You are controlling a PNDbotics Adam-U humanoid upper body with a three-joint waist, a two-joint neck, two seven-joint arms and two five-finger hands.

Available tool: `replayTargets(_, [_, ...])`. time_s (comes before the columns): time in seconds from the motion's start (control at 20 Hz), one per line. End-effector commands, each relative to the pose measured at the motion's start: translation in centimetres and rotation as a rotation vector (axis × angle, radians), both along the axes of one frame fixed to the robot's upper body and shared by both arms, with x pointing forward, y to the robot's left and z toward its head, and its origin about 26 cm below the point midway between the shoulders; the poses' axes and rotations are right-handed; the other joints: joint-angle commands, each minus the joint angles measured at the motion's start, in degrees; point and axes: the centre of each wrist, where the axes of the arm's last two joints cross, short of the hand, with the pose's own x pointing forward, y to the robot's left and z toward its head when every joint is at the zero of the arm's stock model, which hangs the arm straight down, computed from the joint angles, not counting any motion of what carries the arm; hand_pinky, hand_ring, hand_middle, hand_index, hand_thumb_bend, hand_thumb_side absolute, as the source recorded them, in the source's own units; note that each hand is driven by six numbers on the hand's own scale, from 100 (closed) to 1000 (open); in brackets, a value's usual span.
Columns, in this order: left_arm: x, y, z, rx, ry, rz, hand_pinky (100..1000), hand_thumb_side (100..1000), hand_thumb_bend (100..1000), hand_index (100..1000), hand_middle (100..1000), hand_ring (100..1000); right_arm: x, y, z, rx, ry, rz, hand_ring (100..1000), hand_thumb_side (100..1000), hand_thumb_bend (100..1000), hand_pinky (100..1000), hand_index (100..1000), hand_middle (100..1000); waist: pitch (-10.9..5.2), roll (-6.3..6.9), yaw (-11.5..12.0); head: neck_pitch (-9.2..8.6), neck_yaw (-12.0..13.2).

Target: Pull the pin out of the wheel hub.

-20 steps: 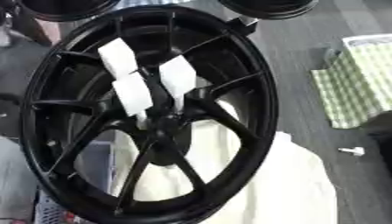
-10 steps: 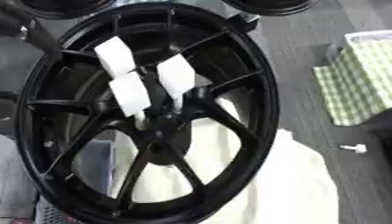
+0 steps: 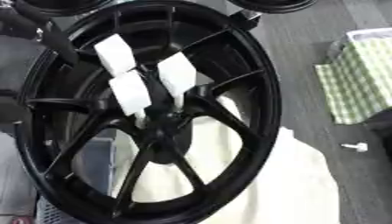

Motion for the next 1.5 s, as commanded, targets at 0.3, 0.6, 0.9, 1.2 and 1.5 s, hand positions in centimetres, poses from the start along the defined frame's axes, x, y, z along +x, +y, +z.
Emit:
replayTargets(0.3, [1.2, -0.6, -0.5, 0.043, 0.005, -0.009, 884, 104, 445, 887, 789, 843, -0.1, 0.0, 1.1, -0.012, -0.026, 0.001, 692, 524, 100, 673, 715, 573, -1.02, 0.02, -0.2, -0.54, 0.07])
replayTargets(0.6, [1.0, -0.9, 1.5, -0.01, -0.046, -0.04, 876, 100, 434, 890, 763, 825, -0.1, 0.0, 0.9, -0.008, -0.021, -0.002, 692, 526, 100, 673, 715, 572, -1.11, -0.07, -0.13, -0.53, 0.07])
replayTargets(0.9, [1.3, -1.7, 4.0, -0.05, -0.14, -0.046, 874, 100, 481, 890, 767, 832, 0.0, 0.1, 0.8, -0.003, -0.018, 0.008, 692, 532, 100, 674, 715, 572, -1.03, -0.22, -0.35, -0.99, 0.28])
replayTargets(1.2, [3.1, -1.8, 4.0, -0.014, -0.188, -0.008, 870, 100, 471, 886, 770, 831, 0.1, 0.2, 0.8, 0.004, -0.019, 0.012, 691, 539, 100, 673, 715, 572, -0.54, -0.16, -1.11, -1.43, 0.64])
replayTargets(1.5, [4.5, -2.0, 3.5, -0.02, -0.163, -0.012, 868, 100, 418, 873, 770, 826, 0.1, 0.4, 0.9, 0.011, -0.025, 0.023, 692, 540, 100, 673, 715, 571, 0.01, -0.15, -1.98, -2.17, 1.25])
